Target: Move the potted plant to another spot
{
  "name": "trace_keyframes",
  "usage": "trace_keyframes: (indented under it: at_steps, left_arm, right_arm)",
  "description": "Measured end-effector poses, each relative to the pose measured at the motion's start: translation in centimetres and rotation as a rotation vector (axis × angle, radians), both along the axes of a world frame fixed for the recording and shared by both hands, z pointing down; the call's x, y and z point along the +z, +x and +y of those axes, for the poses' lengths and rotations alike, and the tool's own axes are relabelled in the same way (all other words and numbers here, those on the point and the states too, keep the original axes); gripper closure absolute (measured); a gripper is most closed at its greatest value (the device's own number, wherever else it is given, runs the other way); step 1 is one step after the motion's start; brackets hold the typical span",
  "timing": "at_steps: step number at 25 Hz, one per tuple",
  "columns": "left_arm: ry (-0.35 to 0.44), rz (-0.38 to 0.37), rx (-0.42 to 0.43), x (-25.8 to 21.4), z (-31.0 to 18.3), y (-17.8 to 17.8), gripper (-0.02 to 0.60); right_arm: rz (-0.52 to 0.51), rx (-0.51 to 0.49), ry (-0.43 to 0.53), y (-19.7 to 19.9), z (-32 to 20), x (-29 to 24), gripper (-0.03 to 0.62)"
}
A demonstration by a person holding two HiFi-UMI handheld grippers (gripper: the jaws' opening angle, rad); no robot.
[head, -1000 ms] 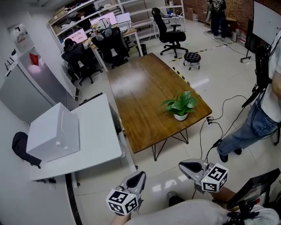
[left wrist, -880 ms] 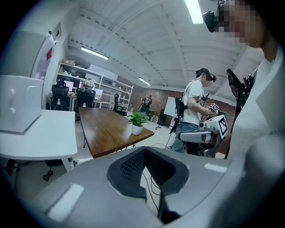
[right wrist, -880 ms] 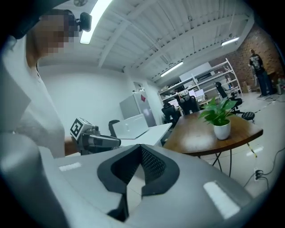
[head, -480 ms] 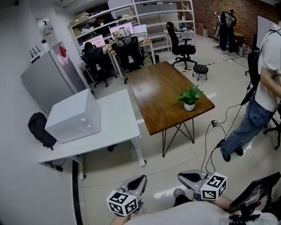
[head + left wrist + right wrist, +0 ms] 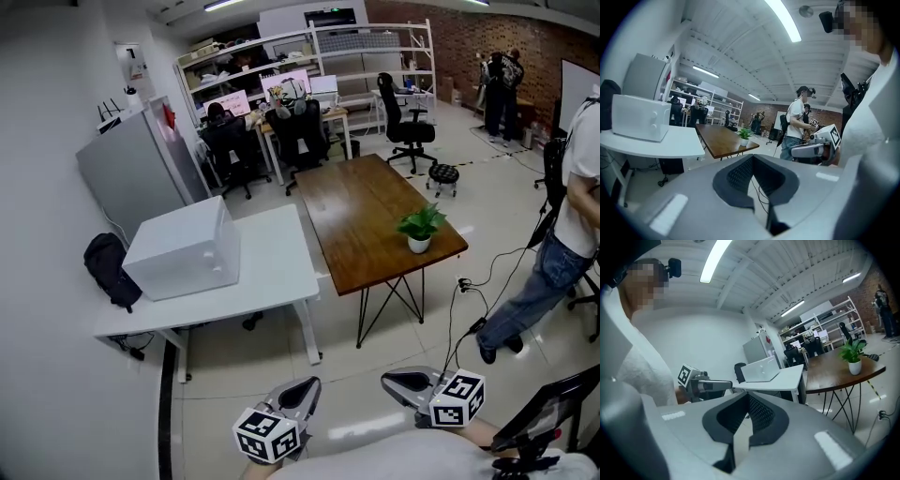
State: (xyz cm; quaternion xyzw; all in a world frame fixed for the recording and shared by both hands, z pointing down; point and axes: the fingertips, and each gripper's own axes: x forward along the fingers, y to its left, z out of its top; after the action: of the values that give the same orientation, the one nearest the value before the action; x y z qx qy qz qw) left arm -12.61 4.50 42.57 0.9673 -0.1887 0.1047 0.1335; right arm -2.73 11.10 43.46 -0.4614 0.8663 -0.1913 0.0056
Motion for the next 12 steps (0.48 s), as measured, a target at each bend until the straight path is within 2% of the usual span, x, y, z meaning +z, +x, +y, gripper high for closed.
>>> trace_keyframes:
  at_steps: [5,12]
  left_arm:
    - [0.023,-0.006,-0.001,-0.7,0.8,1.1,0.584]
    - [0.052,-0.005,0.071,-1.9,2.6,6.4,0.584]
  right_arm:
    - [0.015,-0.009,0.001,0.8,0.2,0.1,0.589]
    - [0.044,0.036,0.010,4.8,0.0,-1.1,0.591]
